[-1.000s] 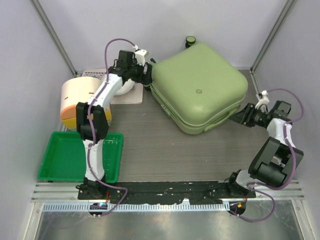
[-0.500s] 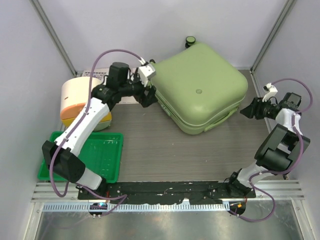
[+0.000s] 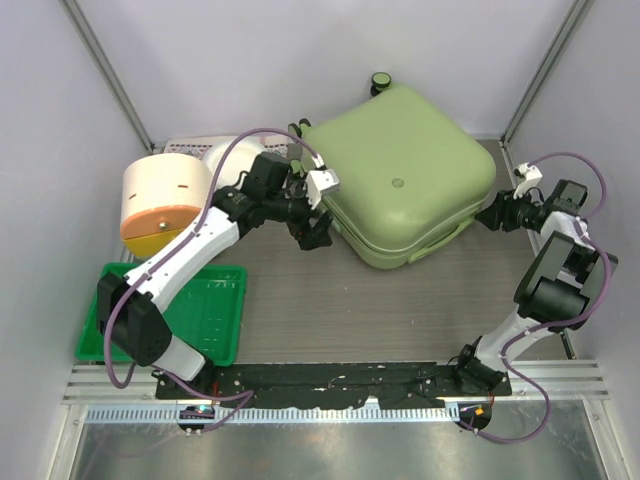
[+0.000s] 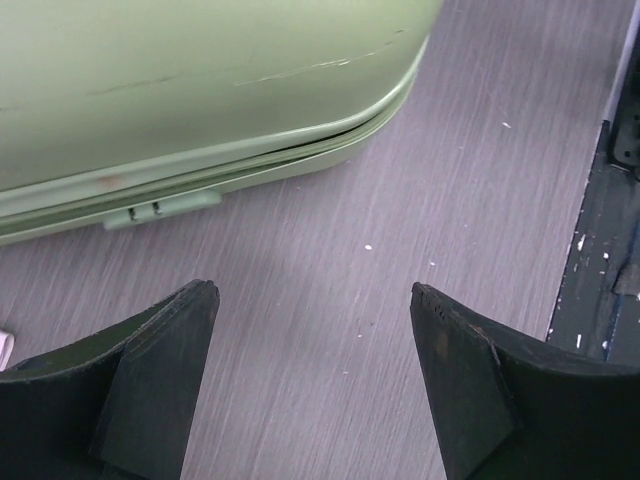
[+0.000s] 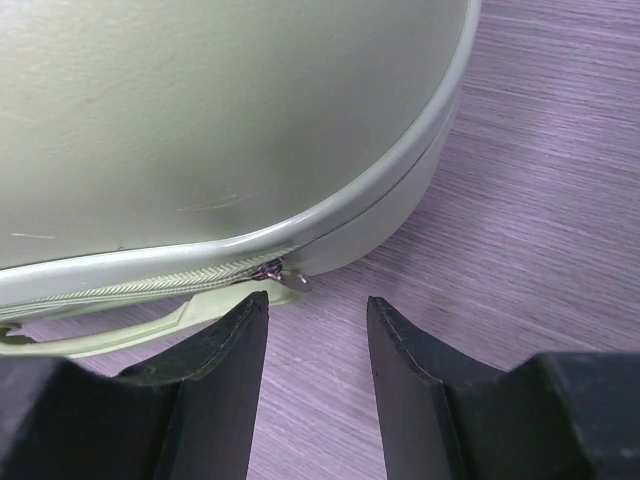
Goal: Open, take out, and arrange the luggage
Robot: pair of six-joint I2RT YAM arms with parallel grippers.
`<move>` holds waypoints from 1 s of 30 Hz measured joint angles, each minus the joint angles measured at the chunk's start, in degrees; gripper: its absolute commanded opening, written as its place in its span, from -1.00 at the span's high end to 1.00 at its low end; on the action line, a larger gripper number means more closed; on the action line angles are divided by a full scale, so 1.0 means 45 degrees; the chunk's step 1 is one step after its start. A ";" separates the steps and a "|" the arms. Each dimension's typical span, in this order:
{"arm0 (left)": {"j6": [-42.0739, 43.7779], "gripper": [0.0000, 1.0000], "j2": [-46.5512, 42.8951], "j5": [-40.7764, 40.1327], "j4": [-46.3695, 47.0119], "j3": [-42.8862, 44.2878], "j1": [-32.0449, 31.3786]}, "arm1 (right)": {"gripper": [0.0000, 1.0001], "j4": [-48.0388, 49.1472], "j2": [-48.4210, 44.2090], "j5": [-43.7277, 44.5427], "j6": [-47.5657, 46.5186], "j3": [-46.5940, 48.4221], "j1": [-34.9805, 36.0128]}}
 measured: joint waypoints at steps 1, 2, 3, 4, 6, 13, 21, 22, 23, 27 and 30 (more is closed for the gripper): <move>0.0000 -0.65 0.0000 0.0039 0.0015 0.0000 -0.0092 | 0.00 0.0078 0.0107 0.0000 -0.0010 0.0019 0.0029; 0.0000 -0.64 0.0000 0.0078 0.0019 0.0000 -0.0170 | 0.01 0.0155 0.0214 -0.0005 -0.0024 0.0044 0.0039; -0.0005 -0.64 0.0010 0.0097 0.0019 0.0000 -0.0257 | 0.01 0.0199 0.0301 -0.0010 -0.0039 0.0087 0.0063; -0.0005 -0.64 0.0039 0.0117 0.0029 0.0000 -0.0325 | 0.01 0.0243 0.0359 -0.0024 -0.0049 0.0117 0.0117; -0.0005 -0.63 0.0136 0.0160 0.0068 0.0000 -0.0476 | 0.03 0.0340 0.0398 -0.0073 -0.0092 0.0165 0.0199; -0.0092 -0.62 0.0699 0.0155 0.0296 0.0000 -0.0801 | 0.55 0.0491 0.0374 -0.0165 -0.0233 0.0160 0.0495; -0.0262 -0.61 0.0933 -0.0024 0.0738 0.0000 -0.1214 | 0.98 0.0962 -0.0126 0.0223 -0.0384 -0.0471 0.0763; -0.0267 -0.61 0.0933 -0.0029 0.0787 -0.0005 -0.1253 | 0.99 0.1107 -0.0296 0.0340 -0.0427 -0.0651 0.0801; -0.0272 -0.61 0.0933 -0.0029 0.0845 -0.0015 -0.1311 | 0.98 0.1229 -0.0515 0.0466 -0.0461 -0.0865 0.0850; -0.0078 -0.61 0.0821 -0.0155 0.1156 -0.0418 -0.1574 | 0.99 0.1452 -0.1724 0.0923 -0.0612 -0.1991 0.1166; 0.0185 -0.60 0.0515 -0.0350 0.1496 -0.1073 -0.1943 | 0.98 0.1200 -0.2783 0.1059 -0.0583 -0.2909 0.1651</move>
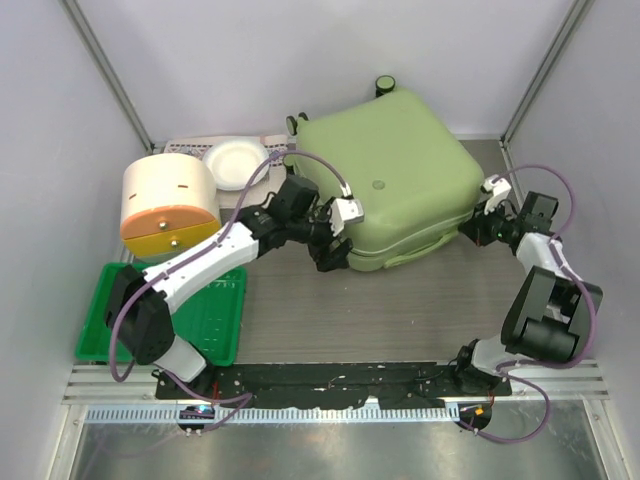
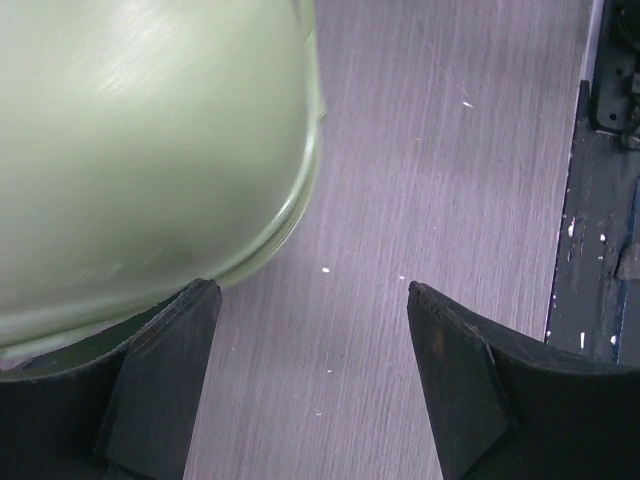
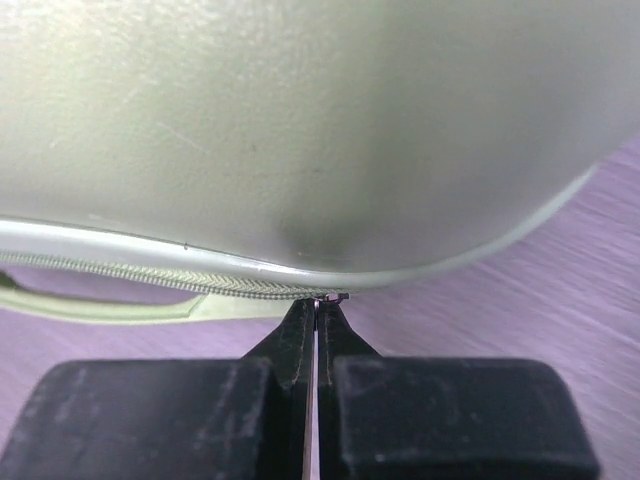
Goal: Open, take out, and arrange the luggage
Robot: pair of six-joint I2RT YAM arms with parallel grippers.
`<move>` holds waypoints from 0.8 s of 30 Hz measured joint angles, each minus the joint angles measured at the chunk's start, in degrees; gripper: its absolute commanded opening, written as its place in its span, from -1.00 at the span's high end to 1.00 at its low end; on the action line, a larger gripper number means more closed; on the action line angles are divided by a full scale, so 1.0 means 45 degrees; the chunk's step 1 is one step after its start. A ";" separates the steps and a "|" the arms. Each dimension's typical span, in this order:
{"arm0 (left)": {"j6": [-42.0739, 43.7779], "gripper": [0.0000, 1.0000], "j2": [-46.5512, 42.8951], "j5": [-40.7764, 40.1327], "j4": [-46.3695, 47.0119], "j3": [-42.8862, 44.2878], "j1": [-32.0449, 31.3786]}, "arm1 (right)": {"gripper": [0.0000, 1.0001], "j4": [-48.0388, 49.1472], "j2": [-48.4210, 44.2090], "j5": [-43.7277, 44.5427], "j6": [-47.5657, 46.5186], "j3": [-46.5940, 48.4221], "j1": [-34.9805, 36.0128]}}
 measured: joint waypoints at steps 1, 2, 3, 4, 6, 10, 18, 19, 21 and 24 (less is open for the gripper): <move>0.0117 -0.59 -0.0151 -0.0087 0.0189 -0.0277 -0.0175 | 0.98 -0.0083 -0.0325 0.0039 0.0049 -0.0277 0.0228; 0.0194 -0.59 -0.0291 -0.0160 0.0379 -0.0510 -0.0321 | 0.99 -0.0121 -0.0656 0.0058 0.0151 -0.0573 0.0486; 0.0253 -0.60 -0.0515 -0.0325 0.0763 -0.0942 -0.0549 | 0.99 -0.0155 -0.1025 0.0083 0.0311 -0.0884 0.0758; 0.0398 -0.58 -0.0763 -0.0471 0.1093 -0.1409 -0.0792 | 0.98 -0.0170 -0.1292 0.0073 0.0427 -0.1112 0.0991; 0.0699 -0.55 -0.1049 -0.0908 0.2025 -0.2166 -0.1307 | 0.99 -0.0102 -0.2050 0.0136 0.1039 -0.1758 0.1622; 0.1579 -0.48 -0.0787 -0.1885 0.3546 -0.2900 -0.2749 | 0.98 -0.0112 -0.3225 -0.0044 0.2404 -0.2594 0.2584; 0.3152 -0.41 0.1739 -0.4556 0.5926 -0.2560 -0.4731 | 0.98 0.0879 -0.5017 0.1064 0.4119 -0.3949 0.3041; 0.3274 -0.41 0.2025 -0.4896 0.6105 -0.2526 -0.4789 | 0.98 0.0967 -0.5265 0.1229 0.4221 -0.4109 0.3050; 0.3536 -0.40 0.2628 -0.5537 0.6329 -0.2283 -0.4794 | 0.99 0.0991 -0.5518 0.1404 0.4308 -0.4260 0.3045; 0.3973 -0.40 0.3264 -0.6421 0.6844 -0.2030 -0.4794 | 0.99 0.1025 -0.5688 0.1598 0.4371 -0.4357 0.3045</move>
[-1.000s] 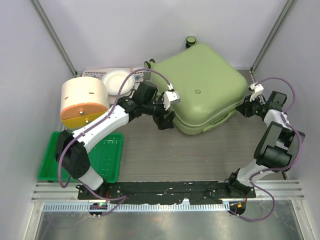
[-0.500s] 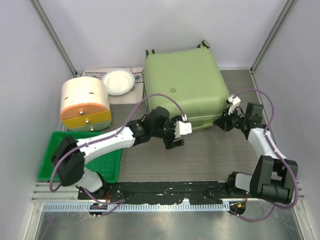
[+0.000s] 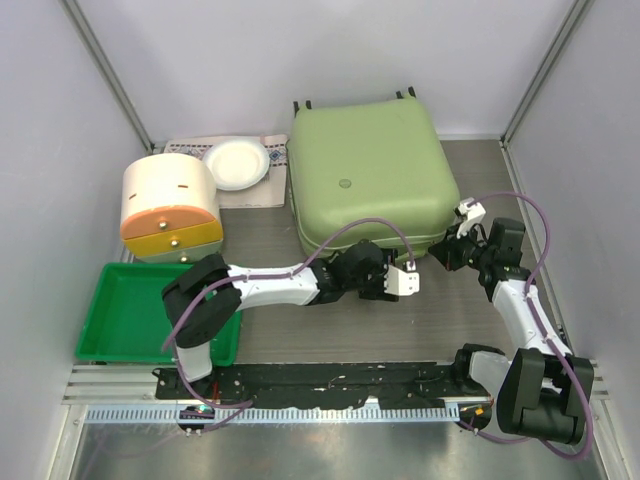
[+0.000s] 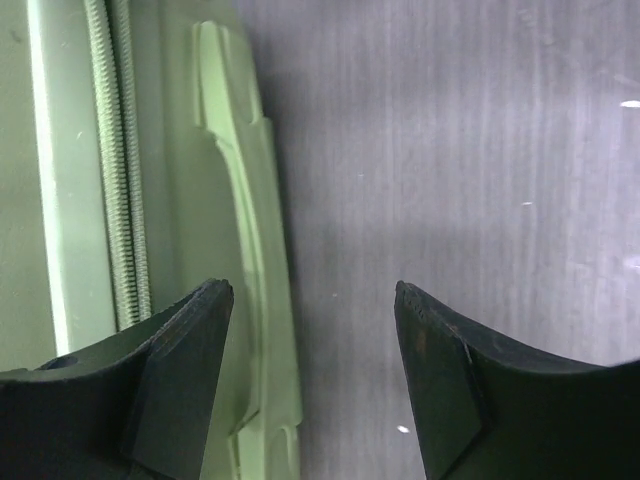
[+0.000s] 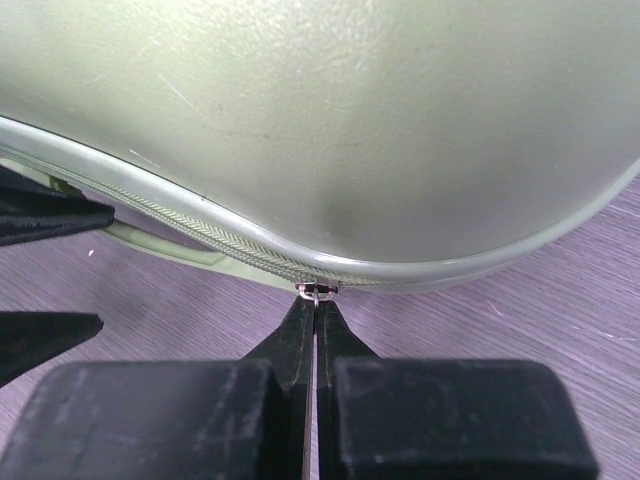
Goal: Open, take out, and arrange the luggage
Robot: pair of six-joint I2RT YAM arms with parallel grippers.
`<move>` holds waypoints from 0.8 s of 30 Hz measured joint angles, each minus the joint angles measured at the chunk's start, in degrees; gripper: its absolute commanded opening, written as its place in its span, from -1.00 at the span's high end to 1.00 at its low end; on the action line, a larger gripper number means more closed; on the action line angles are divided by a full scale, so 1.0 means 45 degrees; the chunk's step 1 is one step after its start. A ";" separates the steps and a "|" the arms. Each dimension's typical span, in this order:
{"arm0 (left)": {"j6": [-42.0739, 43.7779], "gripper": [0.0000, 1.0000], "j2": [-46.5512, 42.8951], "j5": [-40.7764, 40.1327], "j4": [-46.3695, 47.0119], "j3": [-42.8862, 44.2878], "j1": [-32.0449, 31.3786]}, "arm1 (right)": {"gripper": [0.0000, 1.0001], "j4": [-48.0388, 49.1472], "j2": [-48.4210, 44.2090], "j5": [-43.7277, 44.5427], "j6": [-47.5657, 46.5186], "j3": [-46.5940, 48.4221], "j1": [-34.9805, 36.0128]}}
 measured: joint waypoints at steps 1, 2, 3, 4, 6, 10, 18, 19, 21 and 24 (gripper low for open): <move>0.0194 -0.40 0.0097 -0.0257 0.0146 0.0015 0.0000 | 0.98 0.0034 0.0000 0.0019 0.0005 -0.0024 0.0000; 0.0330 -0.40 0.0185 -0.0510 0.0262 0.0029 0.0000 | 0.99 0.0068 0.0000 0.0044 0.0029 -0.0044 0.0000; 0.0481 -0.38 0.0267 -0.0714 0.0345 0.0068 0.0000 | 0.98 0.0121 0.0000 0.0063 0.0049 -0.0058 0.0000; 0.0559 -0.38 0.0355 -0.0894 0.0364 0.0165 0.0000 | 0.98 0.0146 0.0000 0.0063 0.0063 -0.0063 0.0000; 0.0695 -0.36 0.0563 -0.1088 0.0374 0.0403 0.0000 | 0.98 0.0180 -0.0005 0.0058 0.0097 -0.0078 0.0000; 0.0874 -0.20 0.1146 -0.1214 0.0418 0.0831 -0.0029 | 0.99 0.0199 -0.0209 0.0107 0.0107 -0.0189 0.0000; 0.0748 1.00 0.1870 -0.1447 0.0083 0.1622 0.0044 | 0.99 0.0194 -0.0384 0.0413 -0.0636 -0.0316 -0.0083; 0.0588 1.00 0.1870 -0.1355 -0.0097 0.1739 0.0117 | 0.99 0.0199 -0.0350 0.0393 -0.0763 -0.0316 -0.0126; 0.0267 1.00 0.1870 -0.1137 -0.0277 0.1802 0.0277 | 0.99 0.0204 -0.0219 0.0291 -0.1073 -0.0277 -0.0423; 0.0049 1.00 0.1821 -0.0879 -0.0325 0.1802 0.0384 | 0.99 0.0155 0.0078 -0.0097 -0.1617 -0.0112 -0.1049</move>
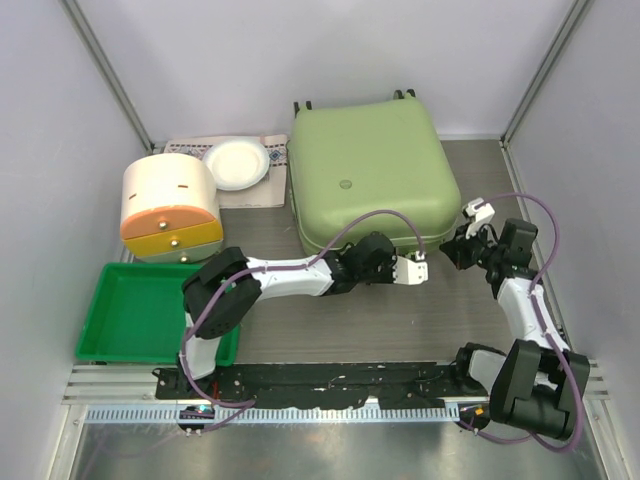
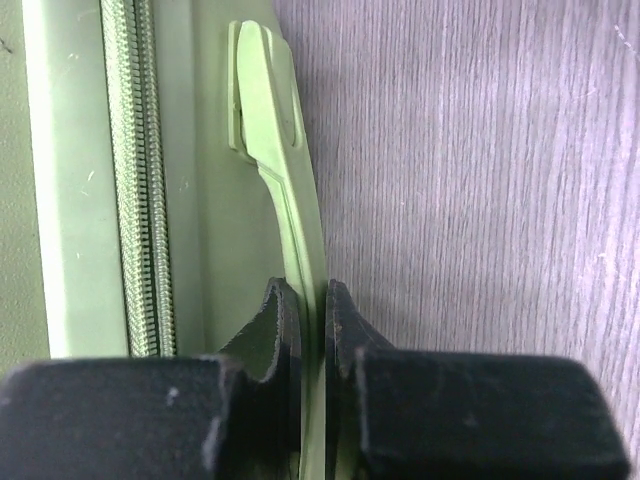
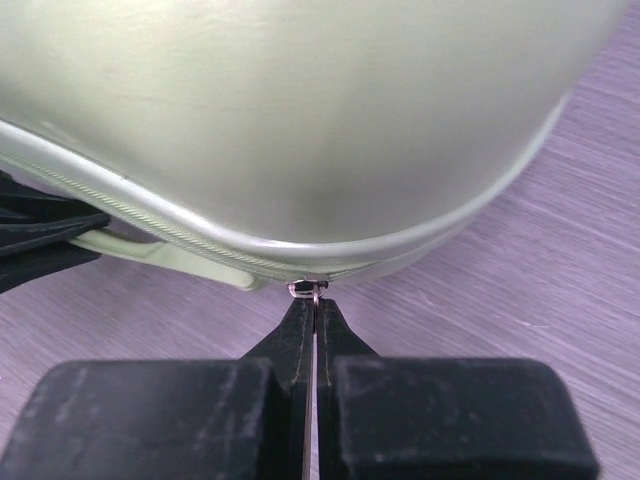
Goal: Open, take out, and arrange the luggage
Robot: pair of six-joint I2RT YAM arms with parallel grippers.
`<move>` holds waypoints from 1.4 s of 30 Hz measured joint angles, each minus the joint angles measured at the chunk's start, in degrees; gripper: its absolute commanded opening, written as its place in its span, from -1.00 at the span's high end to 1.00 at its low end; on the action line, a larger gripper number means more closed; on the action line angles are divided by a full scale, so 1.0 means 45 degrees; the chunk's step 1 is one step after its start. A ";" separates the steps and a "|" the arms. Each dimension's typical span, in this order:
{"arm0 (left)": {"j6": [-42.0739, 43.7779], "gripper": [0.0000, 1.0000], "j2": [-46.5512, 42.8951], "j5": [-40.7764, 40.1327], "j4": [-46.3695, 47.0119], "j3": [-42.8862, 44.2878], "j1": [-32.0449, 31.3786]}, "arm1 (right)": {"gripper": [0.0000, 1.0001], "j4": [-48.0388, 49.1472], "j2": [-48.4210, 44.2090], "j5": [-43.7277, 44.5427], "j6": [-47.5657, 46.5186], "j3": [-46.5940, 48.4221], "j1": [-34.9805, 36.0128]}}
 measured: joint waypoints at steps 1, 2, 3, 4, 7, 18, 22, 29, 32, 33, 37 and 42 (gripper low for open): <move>-0.0019 1.00 -0.0029 0.0112 -0.0005 -0.0024 0.0044 | 0.99 -0.0044 0.0165 -0.0180 -0.0199 0.0112 -0.0214; -0.0034 1.00 -0.0087 0.0267 0.0019 -0.0097 0.0087 | 0.99 -0.0131 0.0418 -0.0427 -0.0447 0.0267 -0.0495; -0.0029 1.00 -0.0185 0.0403 0.0019 -0.0209 0.0131 | 0.99 -0.0262 0.0709 -0.0690 -0.0685 0.0457 -0.0782; -0.0024 1.00 -0.0311 0.0549 0.0015 -0.0355 0.0170 | 0.99 -0.0432 0.1054 -0.1015 -0.0991 0.0704 -0.1127; 0.0049 1.00 -0.0651 0.0942 -0.0049 -0.0743 0.0262 | 0.99 -0.0738 0.2064 -0.1749 -0.1758 0.1331 -0.1821; 0.0442 1.00 -0.1025 0.1889 -0.0321 -0.1107 0.0491 | 0.98 -0.0432 0.6450 -0.3852 -0.3070 0.4284 -0.2365; 0.0447 1.00 -0.1025 0.2001 -0.0486 -0.1025 0.0466 | 0.98 0.0617 0.7150 -0.3876 -0.2550 0.4707 -0.1957; 0.0442 1.00 -0.1025 0.2016 -0.0962 -0.0782 0.0359 | 0.99 0.1982 0.7354 -0.3376 -0.1059 0.4609 -0.1477; 0.0447 1.00 -0.1025 0.1953 -0.1020 -0.0772 0.0306 | 0.98 0.2215 0.7354 -0.3240 -0.0651 0.4546 -0.1462; 0.0447 1.00 -0.1025 0.1919 -0.1035 -0.0772 0.0287 | 0.98 0.2244 0.7354 -0.3225 -0.0568 0.4537 -0.1467; 0.0437 1.00 -0.1025 0.1826 -0.1073 -0.0753 0.0223 | 0.99 0.2302 0.7349 -0.3206 -0.0068 0.4537 -0.1525; 0.0442 1.00 -0.1001 0.1763 -0.1044 -0.0743 0.0170 | 0.94 0.2710 0.7388 -0.3089 0.0223 0.4537 -0.1282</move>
